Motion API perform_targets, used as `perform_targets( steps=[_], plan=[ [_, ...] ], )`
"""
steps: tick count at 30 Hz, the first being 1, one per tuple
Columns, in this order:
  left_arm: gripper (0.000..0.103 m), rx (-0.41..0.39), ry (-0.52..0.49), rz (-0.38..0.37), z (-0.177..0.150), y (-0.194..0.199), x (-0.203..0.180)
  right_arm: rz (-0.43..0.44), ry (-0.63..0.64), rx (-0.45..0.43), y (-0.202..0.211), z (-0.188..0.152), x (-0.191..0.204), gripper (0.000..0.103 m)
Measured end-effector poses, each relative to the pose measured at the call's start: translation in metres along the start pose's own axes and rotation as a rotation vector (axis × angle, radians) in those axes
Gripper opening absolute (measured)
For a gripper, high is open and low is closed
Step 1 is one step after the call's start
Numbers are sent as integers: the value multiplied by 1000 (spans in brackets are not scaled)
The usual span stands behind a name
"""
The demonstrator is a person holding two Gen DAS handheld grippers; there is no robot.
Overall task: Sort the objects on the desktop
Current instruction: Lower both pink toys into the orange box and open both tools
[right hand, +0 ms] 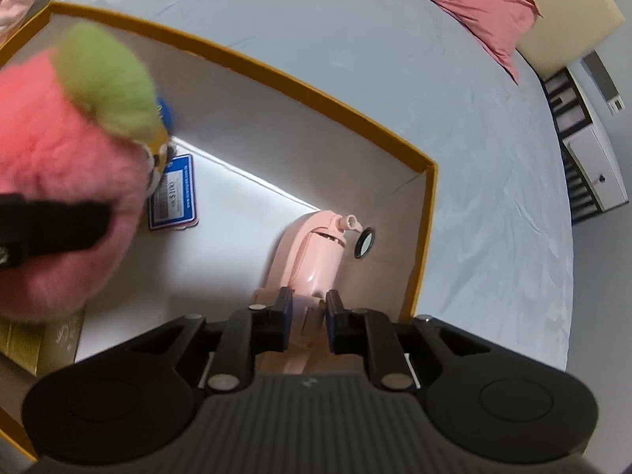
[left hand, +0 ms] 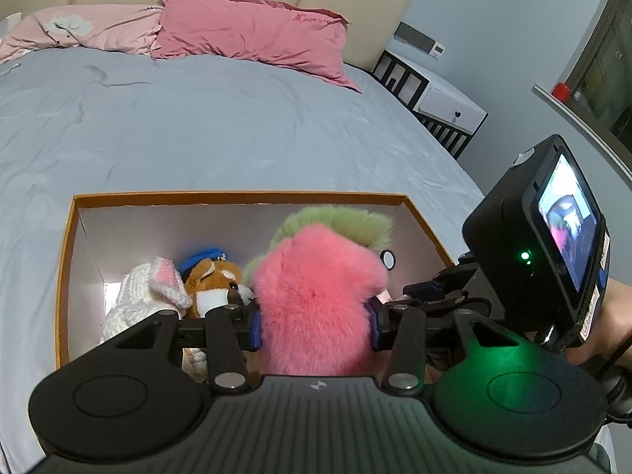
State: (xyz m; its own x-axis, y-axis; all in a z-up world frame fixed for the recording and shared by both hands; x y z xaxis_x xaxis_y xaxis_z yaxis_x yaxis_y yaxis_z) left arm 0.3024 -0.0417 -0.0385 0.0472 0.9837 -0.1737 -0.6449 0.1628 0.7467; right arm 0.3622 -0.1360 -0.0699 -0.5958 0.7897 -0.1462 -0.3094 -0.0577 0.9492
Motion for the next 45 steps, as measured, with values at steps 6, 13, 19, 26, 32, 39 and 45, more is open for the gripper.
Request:
perform_targets(
  steps=[6, 13, 19, 26, 32, 39, 45],
  plan=[
    [53, 16, -24, 11, -1, -6, -3, -58, 104, -1, -2, -4, -2, 16],
    [53, 37, -94, 22, 3, -21, -17, 28, 50, -146, 27, -7, -14, 26],
    [53, 67, -174, 41, 16, -49, -34, 130, 41, -212, 28, -14, -20, 25],
    [55, 108, -223, 99, 17, -83, -41, 205, -4, -265, 16, -11, -29, 25],
    [55, 128, -243, 128, 20, -98, -41, 226, -6, -297, 11, -7, -26, 26],
    [55, 103, -240, 95, 24, -76, -38, 232, -44, -334, 18, -6, -29, 25],
    [55, 0, -266, 45, 19, -11, -39, 243, -77, -468, 54, -26, -17, 26]
  ],
)
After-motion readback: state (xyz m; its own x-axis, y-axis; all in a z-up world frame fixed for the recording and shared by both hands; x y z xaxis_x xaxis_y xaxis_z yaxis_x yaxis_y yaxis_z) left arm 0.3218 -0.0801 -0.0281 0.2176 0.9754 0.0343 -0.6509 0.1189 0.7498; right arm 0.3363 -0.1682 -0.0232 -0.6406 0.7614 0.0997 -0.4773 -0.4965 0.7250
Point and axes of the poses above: each gripper's, at about its wrist camera, not at the fingertips, and y roughly against the way its jaws point, x to its left, z to its top, the point moved 3 cm from there along -y, roughly the way its jaws point, and after that the axes turned 14 degrees about z, right-handed, at the moved point
